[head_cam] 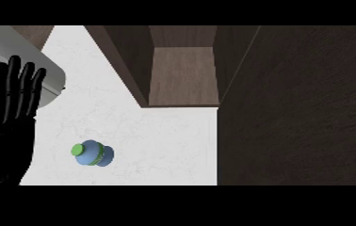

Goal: Pick up the bottled water, place it into the cabinet and close the cabinet

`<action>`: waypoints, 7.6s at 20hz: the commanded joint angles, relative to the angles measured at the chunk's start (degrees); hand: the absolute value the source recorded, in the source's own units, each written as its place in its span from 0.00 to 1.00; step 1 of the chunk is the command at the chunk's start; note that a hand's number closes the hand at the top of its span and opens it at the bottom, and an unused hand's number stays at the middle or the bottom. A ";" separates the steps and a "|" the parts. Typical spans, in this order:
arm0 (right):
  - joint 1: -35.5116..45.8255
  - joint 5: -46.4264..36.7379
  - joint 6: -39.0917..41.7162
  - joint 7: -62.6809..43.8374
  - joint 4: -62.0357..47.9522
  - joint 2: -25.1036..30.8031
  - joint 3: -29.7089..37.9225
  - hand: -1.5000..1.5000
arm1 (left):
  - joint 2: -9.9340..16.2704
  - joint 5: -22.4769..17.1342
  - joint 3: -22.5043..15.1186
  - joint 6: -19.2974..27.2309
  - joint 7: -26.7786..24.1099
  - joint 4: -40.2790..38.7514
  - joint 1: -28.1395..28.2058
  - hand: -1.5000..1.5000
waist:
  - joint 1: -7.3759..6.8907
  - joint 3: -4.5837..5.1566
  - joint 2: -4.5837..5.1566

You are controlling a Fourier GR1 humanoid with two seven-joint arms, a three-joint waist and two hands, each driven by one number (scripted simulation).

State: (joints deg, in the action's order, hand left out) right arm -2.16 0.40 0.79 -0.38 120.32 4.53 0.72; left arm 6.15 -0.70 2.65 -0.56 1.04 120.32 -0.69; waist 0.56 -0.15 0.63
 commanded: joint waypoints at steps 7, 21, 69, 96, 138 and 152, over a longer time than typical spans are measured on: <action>-8.08 0.85 5.54 -2.94 7.47 0.00 -8.76 0.00 | -2.05 -11.32 0.24 -5.34 4.20 8.80 14.90 0.00 | -1.77 0.21 -0.99; -11.48 -9.22 0.45 -16.15 22.15 -4.20 -24.33 0.00 | -0.94 -20.36 5.13 -6.86 15.68 27.19 28.48 0.00 | -1.01 0.19 -0.89; -5.62 -15.74 -13.00 -23.82 25.64 2.12 -36.16 0.00 | 1.42 -3.04 13.74 -16.68 -18.98 -44.64 9.75 0.00 | -0.01 0.21 -0.72; -5.50 -16.33 -17.30 -23.54 25.34 6.20 -39.26 0.00 | -0.15 -1.41 15.62 -15.99 -45.91 -84.16 -10.90 1.00 | 0.22 0.21 -0.72; -2.86 -13.34 -20.30 -23.58 24.19 8.46 -36.78 0.00 | -6.15 -16.75 -20.36 20.52 -23.18 -55.47 -28.01 1.00 | -0.19 0.18 -0.72; -10.58 -10.69 -20.31 -16.91 26.64 11.68 -38.38 0.00 | -6.15 -28.45 -21.98 29.13 -22.31 -75.39 -45.93 1.00 | 1.30 0.17 -0.54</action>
State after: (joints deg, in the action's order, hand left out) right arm -10.24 -6.47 -19.11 -16.64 141.69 16.00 -35.46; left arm 0.01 -25.44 -19.15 26.14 -22.19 48.38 -42.17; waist 1.53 0.01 0.08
